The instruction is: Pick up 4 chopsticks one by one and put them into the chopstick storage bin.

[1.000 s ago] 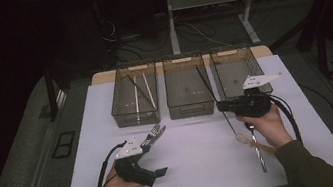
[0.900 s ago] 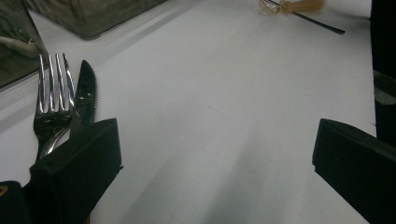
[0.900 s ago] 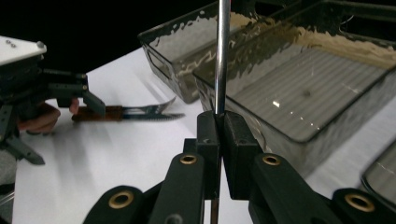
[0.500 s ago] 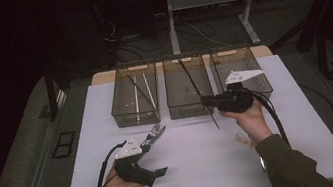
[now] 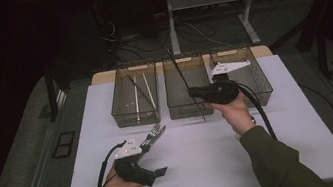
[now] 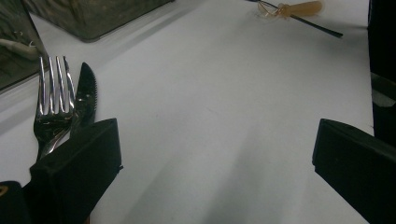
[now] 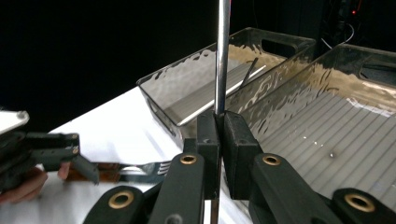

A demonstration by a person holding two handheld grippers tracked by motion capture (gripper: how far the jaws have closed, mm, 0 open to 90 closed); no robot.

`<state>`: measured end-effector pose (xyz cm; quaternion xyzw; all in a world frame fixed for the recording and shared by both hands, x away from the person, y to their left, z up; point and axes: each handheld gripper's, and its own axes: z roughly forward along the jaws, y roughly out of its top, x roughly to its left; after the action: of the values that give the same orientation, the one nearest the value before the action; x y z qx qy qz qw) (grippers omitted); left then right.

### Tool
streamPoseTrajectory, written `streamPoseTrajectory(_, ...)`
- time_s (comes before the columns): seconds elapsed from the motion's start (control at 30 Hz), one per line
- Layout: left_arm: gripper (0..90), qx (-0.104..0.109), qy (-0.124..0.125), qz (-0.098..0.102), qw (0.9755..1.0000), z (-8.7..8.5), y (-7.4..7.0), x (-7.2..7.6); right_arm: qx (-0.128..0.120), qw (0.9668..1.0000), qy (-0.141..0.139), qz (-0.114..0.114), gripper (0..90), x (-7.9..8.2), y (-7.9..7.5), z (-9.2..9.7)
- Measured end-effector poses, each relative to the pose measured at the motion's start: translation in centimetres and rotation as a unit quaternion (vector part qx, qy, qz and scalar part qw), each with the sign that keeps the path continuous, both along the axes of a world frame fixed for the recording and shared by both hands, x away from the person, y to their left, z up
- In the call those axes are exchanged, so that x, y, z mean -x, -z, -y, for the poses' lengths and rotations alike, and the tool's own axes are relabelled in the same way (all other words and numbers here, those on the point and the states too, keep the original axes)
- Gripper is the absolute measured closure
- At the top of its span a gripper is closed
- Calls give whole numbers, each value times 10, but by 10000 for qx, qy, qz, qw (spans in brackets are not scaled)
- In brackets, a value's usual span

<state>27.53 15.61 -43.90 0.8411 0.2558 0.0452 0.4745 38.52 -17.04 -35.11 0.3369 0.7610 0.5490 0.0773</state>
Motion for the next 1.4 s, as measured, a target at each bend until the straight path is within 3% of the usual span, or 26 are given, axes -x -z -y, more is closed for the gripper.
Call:
streamPoseTrajectory(0.47, 0, -12, -15, -5, 10000, 0, 0, -1, 85, 9998, 166, 68, 855, -29, -15, -39)
streamPoseTrajectory(1.07, 0, -20, -17, 12, 10000, 0, 0, -1, 207, 9996, 133, 128, 855, -65, -25, -110)
streamPoseTrajectory(1.4, 3, -3, -35, 10, 10000, -1, -1, -1, 205, 9997, 97, 53, 855, -81, -15, -143)
